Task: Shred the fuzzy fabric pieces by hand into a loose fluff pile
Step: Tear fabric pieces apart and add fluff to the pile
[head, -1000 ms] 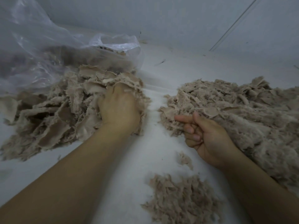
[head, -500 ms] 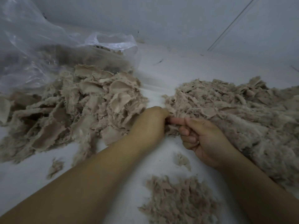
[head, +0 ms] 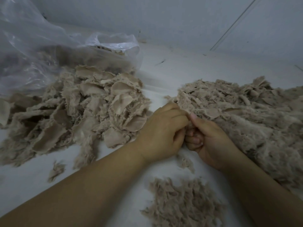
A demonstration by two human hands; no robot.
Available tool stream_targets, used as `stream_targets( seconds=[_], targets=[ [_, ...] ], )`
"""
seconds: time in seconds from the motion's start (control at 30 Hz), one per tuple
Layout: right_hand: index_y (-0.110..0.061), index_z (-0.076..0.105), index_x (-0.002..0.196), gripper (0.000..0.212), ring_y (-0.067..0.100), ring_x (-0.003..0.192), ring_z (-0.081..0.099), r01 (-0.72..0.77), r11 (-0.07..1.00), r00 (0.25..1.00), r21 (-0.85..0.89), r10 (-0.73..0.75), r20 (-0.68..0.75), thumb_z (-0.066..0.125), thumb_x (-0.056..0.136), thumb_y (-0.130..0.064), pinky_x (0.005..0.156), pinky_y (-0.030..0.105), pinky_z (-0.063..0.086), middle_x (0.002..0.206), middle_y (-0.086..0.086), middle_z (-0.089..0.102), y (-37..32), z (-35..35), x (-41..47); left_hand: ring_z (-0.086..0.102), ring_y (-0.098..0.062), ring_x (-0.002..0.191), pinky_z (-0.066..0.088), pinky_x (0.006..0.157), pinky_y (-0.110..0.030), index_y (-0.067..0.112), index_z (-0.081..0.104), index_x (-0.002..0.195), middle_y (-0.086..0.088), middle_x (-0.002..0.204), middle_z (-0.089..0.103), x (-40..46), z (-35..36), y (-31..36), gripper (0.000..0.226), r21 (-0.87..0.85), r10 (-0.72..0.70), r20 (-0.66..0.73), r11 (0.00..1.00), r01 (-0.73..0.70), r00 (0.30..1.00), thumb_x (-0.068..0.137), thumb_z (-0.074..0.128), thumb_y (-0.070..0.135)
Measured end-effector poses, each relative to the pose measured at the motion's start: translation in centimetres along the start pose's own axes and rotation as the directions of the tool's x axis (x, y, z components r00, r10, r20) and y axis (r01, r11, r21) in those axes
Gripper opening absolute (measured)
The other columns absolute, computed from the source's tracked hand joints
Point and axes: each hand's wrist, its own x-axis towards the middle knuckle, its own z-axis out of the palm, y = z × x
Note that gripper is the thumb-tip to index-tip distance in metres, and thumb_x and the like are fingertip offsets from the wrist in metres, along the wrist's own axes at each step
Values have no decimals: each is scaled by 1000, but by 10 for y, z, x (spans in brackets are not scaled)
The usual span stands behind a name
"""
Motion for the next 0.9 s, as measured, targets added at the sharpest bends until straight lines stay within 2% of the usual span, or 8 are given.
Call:
stream_targets(
  seconds=[0.07,0.2,0.3,0.4,0.5,0.73,0.83,0.9],
  targets=[
    [-7,51,65,29,4,39,29,-9,999,1000,44,10,-10,55,85,-28,36,14,25,55,3,37,1,0,1,56,-30,84,45,78,-41,-2,63,71,-12,87,65,-1,1,2,4,-69,-22,-57,997,18,998,70,61,-5],
    [-10,57,64,21,4,35,27,-48,996,998,69,50,-25,54,80,-22,38,16,17,50,1,40,1,-1,2,52,-17,82,45,70,-26,12,55,88,-3,95,53,-1,1,-1,9,-336,-485,-147,844,418,862,80,59,10],
    [-1,51,82,25,5,35,27,-46,999,999,17,46,-7,54,79,-26,36,16,18,49,2,39,1,-2,2,58,-8,73,51,63,-26,16,52,120,7,100,55,4,2,-1,27,-559,-708,109,536,632,698,94,62,18],
    [4,54,101,41,5,36,27,-40,999,999,-13,40,1,53,79,-30,36,16,20,55,6,42,3,-3,2,58,-1,56,47,51,-19,10,50,131,5,83,60,5,4,-4,36,-663,-720,310,305,684,621,97,58,17],
    [12,57,113,55,6,38,27,-38,999,999,-6,38,-7,54,78,-31,36,16,22,77,18,39,3,-5,3,55,-6,50,45,45,-20,9,63,113,1,69,57,6,2,-4,18,-660,-712,286,340,670,642,95,60,7],
    [-13,74,73,27,4,39,22,80,977,995,-197,-68,67,62,92,-28,40,17,18,69,13,54,5,-1,0,56,-13,44,49,45,-23,3,69,84,-17,59,60,5,-1,0,10,-706,-704,177,396,587,688,89,64,-3],
    [-12,75,79,30,4,38,24,54,993,997,-106,-48,55,53,88,-29,38,16,20,72,7,65,4,1,0,63,-15,48,52,46,-22,9,72,78,-11,60,64,4,-1,-3,16,-771,-763,176,286,570,621,89,66,0],
    [0,69,82,35,4,36,26,44,996,998,-72,-41,51,50,87,-30,37,15,22,65,4,66,3,-1,0,60,-13,53,50,50,-19,13,72,75,-8,64,65,4,-1,-9,18,-713,-799,88,366,598,594,89,67,2]
  ],
)
